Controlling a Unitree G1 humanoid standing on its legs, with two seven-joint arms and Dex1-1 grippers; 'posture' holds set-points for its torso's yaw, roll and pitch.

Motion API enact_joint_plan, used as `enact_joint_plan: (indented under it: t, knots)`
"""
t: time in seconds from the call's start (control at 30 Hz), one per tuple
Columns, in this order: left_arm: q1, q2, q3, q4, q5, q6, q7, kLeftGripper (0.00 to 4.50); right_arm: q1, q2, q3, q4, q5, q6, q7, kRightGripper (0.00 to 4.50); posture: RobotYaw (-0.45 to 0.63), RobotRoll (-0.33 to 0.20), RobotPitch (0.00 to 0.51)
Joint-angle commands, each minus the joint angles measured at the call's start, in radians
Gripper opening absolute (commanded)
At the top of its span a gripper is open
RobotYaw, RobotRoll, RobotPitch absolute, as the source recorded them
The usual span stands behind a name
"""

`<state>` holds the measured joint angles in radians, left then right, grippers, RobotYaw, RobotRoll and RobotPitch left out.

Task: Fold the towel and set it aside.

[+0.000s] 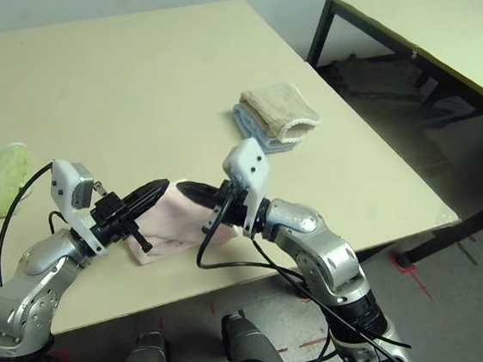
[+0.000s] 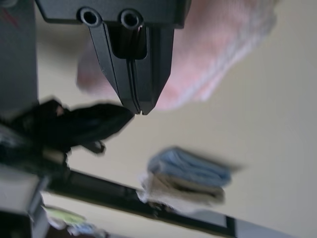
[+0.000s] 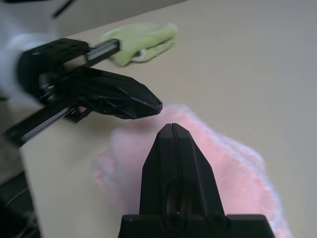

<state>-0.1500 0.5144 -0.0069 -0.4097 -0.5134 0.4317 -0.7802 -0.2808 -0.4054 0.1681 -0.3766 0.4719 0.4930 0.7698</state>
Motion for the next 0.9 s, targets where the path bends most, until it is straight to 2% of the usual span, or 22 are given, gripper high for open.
enact_joint_plan:
  t: [0.03, 0.2, 0.33, 0.6, 0.67, 0.9]
  knots:
    - [-0.019, 0.057, -0.002, 0.102, -0.012, -0.073, -0.163, 0.04, -0.028, -0.027, 0.016, 0.055, -0.005, -0.035, 0.077, 0.00, -0.01, 0.000, 0.173]
    - [-0.055, 0.085, -0.049, 0.212, 0.022, -0.168, -0.306, 0.04, -0.050, -0.021, 0.026, 0.099, -0.015, -0.063, 0.123, 0.00, -0.02, 0.000, 0.168]
    - [-0.072, 0.081, -0.101, 0.279, 0.065, -0.240, -0.379, 0.04, -0.016, -0.043, 0.065, 0.103, -0.032, -0.084, 0.181, 0.00, -0.02, 0.000, 0.166]
    - [-0.127, 0.062, -0.150, 0.406, 0.143, -0.333, -0.430, 0.04, -0.024, -0.073, 0.150, 0.240, -0.116, -0.160, 0.288, 0.00, -0.02, 0.000, 0.165]
    - [-0.114, 0.076, -0.146, 0.407, 0.155, -0.343, -0.438, 0.04, -0.022, -0.096, 0.150, 0.270, -0.135, -0.168, 0.308, 0.00, -0.02, 0.000, 0.164]
    - [0.014, 0.195, -0.071, 0.370, 0.129, -0.352, -0.479, 0.04, 0.003, -0.189, 0.086, 0.328, -0.139, -0.185, 0.342, 0.00, 0.00, 0.000, 0.162]
